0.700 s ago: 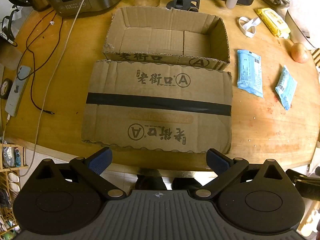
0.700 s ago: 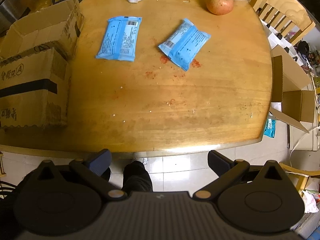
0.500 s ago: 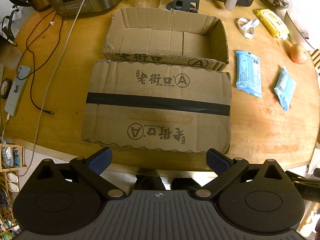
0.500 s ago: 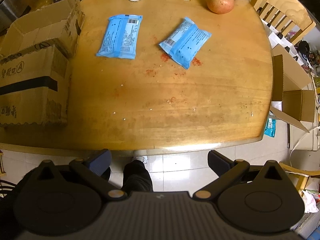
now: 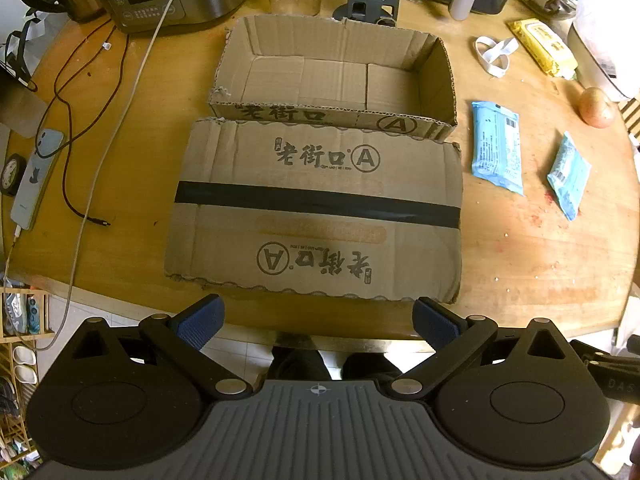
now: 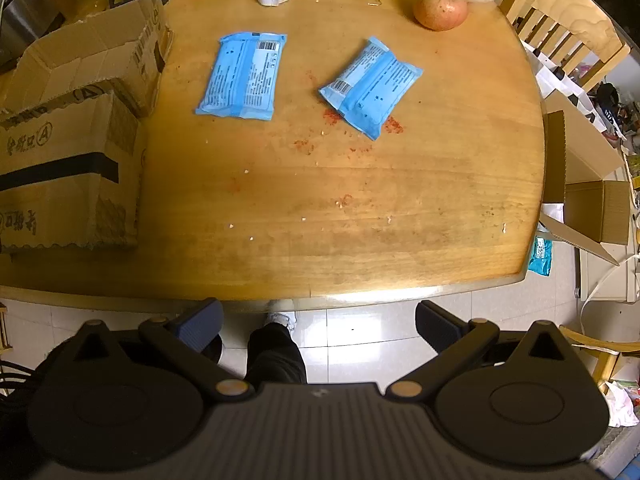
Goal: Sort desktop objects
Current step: 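Move the right tool forward over the table toward the blue packets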
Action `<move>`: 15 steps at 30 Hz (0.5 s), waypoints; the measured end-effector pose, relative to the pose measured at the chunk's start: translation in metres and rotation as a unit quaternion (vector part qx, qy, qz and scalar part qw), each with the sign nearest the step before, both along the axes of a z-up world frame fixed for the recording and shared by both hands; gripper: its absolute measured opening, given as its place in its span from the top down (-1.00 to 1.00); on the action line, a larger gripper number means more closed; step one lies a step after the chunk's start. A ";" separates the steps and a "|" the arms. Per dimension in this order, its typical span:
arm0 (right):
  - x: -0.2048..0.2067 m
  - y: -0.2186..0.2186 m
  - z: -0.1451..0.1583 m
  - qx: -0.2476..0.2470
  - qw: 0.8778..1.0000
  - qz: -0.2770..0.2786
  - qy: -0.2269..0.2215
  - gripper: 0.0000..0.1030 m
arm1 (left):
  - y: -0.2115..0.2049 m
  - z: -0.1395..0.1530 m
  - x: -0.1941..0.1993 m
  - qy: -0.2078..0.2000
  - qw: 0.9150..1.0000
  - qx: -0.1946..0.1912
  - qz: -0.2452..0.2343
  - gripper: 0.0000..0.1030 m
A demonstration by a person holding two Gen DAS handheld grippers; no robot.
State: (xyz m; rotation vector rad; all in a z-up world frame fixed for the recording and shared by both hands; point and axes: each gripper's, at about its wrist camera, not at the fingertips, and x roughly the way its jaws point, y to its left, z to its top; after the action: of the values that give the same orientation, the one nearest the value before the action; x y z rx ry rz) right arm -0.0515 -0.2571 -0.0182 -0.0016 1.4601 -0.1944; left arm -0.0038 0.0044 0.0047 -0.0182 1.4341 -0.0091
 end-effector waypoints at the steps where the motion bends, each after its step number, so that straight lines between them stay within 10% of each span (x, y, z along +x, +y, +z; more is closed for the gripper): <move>1: -0.001 0.000 0.000 0.000 1.000 0.000 -0.001 -1.00 | 0.000 0.000 0.000 0.000 1.000 0.001 0.000 -1.00; 15: 0.000 -0.001 0.002 0.003 1.000 0.003 -0.006 -1.00 | -0.002 -0.001 0.002 -0.003 1.000 -0.008 0.000 -0.99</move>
State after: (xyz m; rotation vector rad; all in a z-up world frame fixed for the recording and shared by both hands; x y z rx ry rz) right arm -0.0519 -0.2581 -0.0159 0.0007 1.4494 -0.1856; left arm -0.0021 0.0026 0.0039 -0.0315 1.4288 -0.0201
